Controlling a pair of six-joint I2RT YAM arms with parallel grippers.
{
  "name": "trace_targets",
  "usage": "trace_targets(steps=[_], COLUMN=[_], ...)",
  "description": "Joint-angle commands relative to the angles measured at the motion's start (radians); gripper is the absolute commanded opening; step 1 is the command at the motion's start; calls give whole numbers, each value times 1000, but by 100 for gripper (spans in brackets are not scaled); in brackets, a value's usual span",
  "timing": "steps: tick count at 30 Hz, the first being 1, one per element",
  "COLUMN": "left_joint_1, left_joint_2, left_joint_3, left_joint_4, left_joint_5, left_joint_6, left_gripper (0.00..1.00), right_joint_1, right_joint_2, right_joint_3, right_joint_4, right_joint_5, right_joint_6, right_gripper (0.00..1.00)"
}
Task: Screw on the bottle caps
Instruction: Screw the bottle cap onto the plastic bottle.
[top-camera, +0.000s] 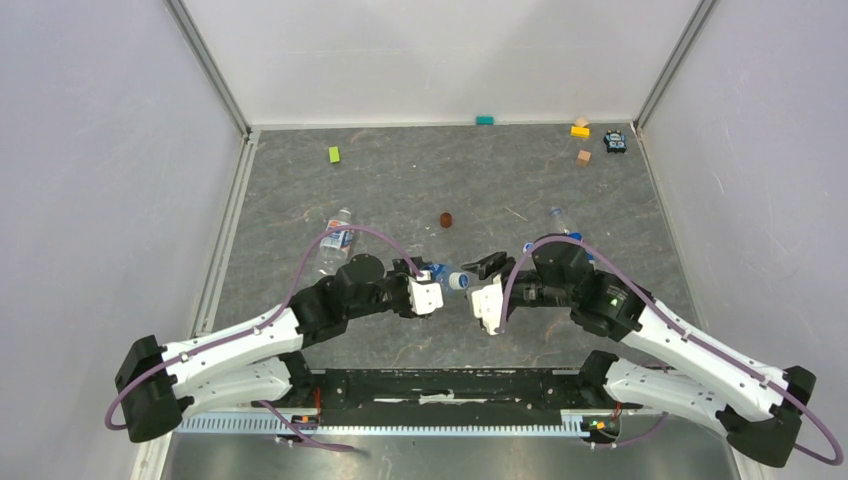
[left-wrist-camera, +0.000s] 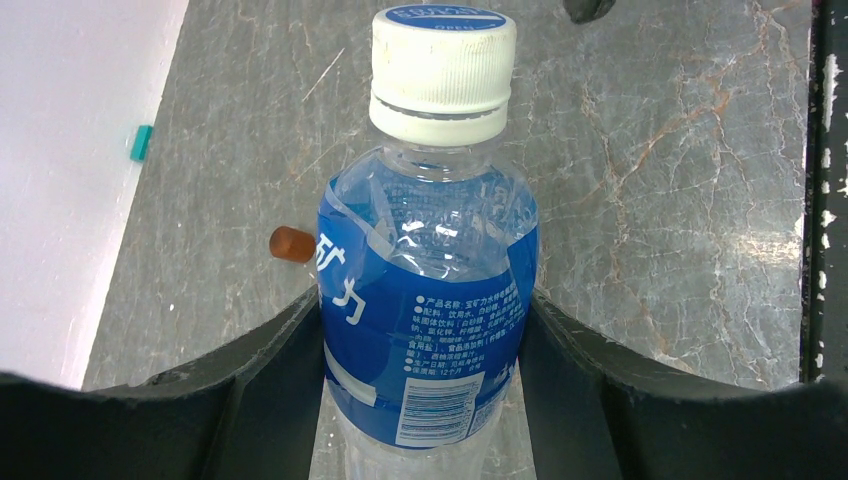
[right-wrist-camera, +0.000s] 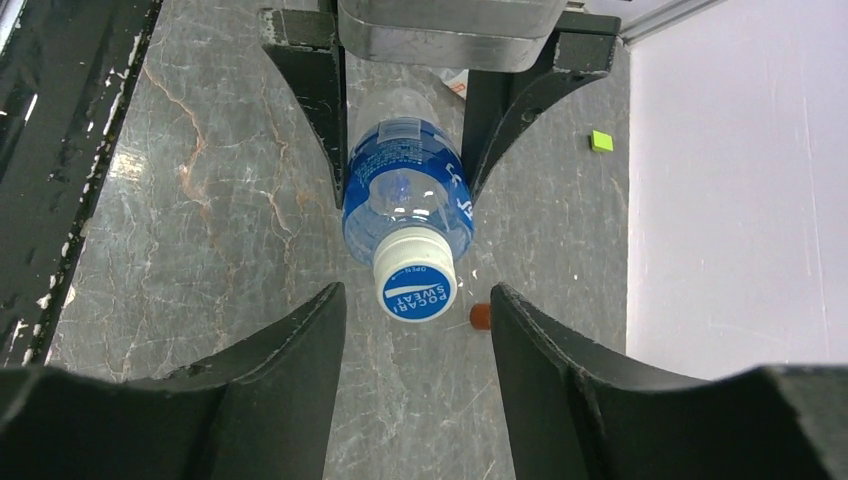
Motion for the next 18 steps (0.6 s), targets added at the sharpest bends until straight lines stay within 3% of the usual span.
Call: trace_targets(steps=[1,6,13,18], left_joint_1=[2,2,2,2], left_joint_2=[-10,-20,-26,-38], left_joint_3=[37,36,36,29], left_joint_4=[20,20,20,24], left_joint_5=[34,36,35,15], left_joint_6=[6,7,9,16], left_gripper=[2,2,2,2], right_joint_1=[10,12,14,14], right_joint_2=[16,39,56,85], right_joint_3=[25,27,28,19], right_joint_4=[9,20,20,57], right_joint_5=[-26,-38,-21,26], right_joint_6=[-34,-29,-14,124], right_gripper=[60,56,28,11])
